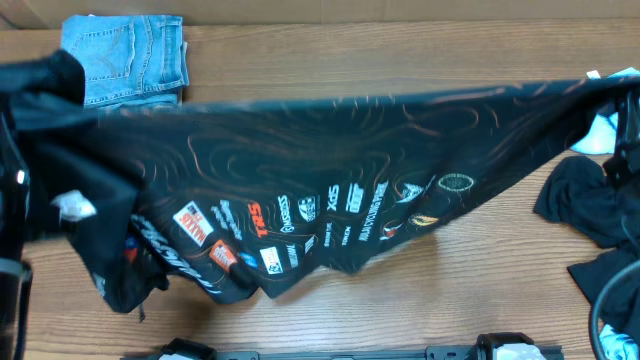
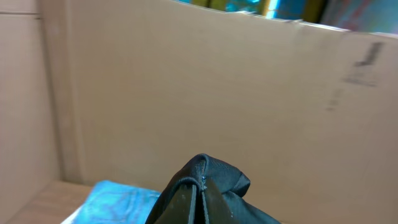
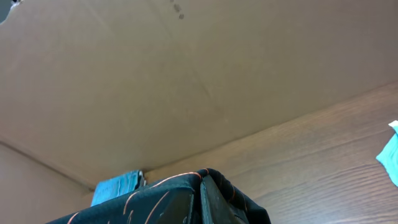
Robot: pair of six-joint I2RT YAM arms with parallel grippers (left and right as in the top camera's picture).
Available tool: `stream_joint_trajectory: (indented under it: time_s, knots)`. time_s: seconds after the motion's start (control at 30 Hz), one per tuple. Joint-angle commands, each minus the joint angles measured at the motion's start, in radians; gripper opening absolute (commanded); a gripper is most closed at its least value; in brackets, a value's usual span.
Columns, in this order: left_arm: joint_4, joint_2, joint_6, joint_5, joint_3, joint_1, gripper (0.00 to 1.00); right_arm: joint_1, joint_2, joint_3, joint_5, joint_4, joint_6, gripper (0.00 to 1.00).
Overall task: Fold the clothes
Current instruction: 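Lift the black jersey with both grippers and stretch it apart, then lay the stretched jersey flat on the table and release both grippers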
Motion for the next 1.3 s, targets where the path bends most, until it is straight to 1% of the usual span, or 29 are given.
stream_joint_trajectory:
  time_s: [0.0, 0.2, 0.33, 0.5, 0.67, 0.7, 0.73, 0.77, 0.8, 0.83, 0.87, 0.9, 0.93, 1.07, 1.27]
  knots:
    - [0.017, 0.1, 0.023, -0.2, 0.009, 0.001, 0.04, -0.002, 0.058, 0.014, 0.112, 0.018, 0.043, 0.04]
    - [0.022, 0.293, 0.023, -0.274, 0.009, 0.001, 0.04, -0.002, 0.217, 0.014, 0.118, 0.033, 0.042, 0.04]
    - [0.069, 0.462, 0.025, -0.308, 0.009, 0.013, 0.04, -0.002, 0.354, 0.014, 0.118, 0.07, 0.042, 0.04]
    - [0.204, 0.702, 0.026, -0.296, 0.009, 0.065, 0.04, -0.002, 0.543, 0.014, 0.118, 0.173, 0.038, 0.04]
    - [0.376, 0.933, 0.029, -0.286, 0.009, 0.108, 0.05, -0.002, 0.719, 0.013, 0.119, 0.336, 0.004, 0.04]
    - [0.404, 0.98, 0.03, -0.274, 0.009, 0.113, 0.12, -0.003, 0.757, 0.013, 0.119, 0.364, 0.004, 0.04]
    - [0.433, 1.028, 0.029, -0.263, 0.009, 0.117, 0.34, -0.003, 0.791, 0.013, 0.119, 0.385, 0.004, 0.04]
    - [0.449, 1.07, 0.029, -0.259, 0.009, 0.119, 0.56, -0.003, 0.818, 0.013, 0.119, 0.394, 0.004, 0.11]
    - [0.456, 1.106, 0.029, -0.26, 0.009, 0.119, 0.95, -0.003, 0.842, 0.013, 0.118, 0.396, 0.004, 0.33]
    - [0.454, 1.139, 0.032, -0.265, 0.009, 0.119, 1.0, -0.003, 0.863, 0.013, 0.119, 0.393, 0.003, 0.65]
    - [0.441, 1.167, 0.048, -0.267, 0.009, 0.117, 1.0, -0.003, 0.88, 0.013, 0.119, 0.383, 0.003, 0.96]
    - [0.427, 1.182, 0.058, -0.267, 0.009, 0.116, 1.0, -0.003, 0.887, 0.013, 0.119, 0.37, -0.002, 1.0]
    - [0.394, 1.195, 0.06, -0.266, 0.009, 0.11, 1.0, -0.003, 0.888, 0.013, 0.119, 0.357, -0.02, 1.0]
    - [0.341, 1.176, 0.059, -0.263, 0.014, 0.093, 1.0, -0.004, 0.866, 0.023, 0.119, 0.311, -0.022, 1.0]
    - [0.197, 1.032, 0.039, -0.262, 0.017, 0.034, 1.0, -0.004, 0.763, 0.025, 0.119, 0.186, -0.022, 1.0]
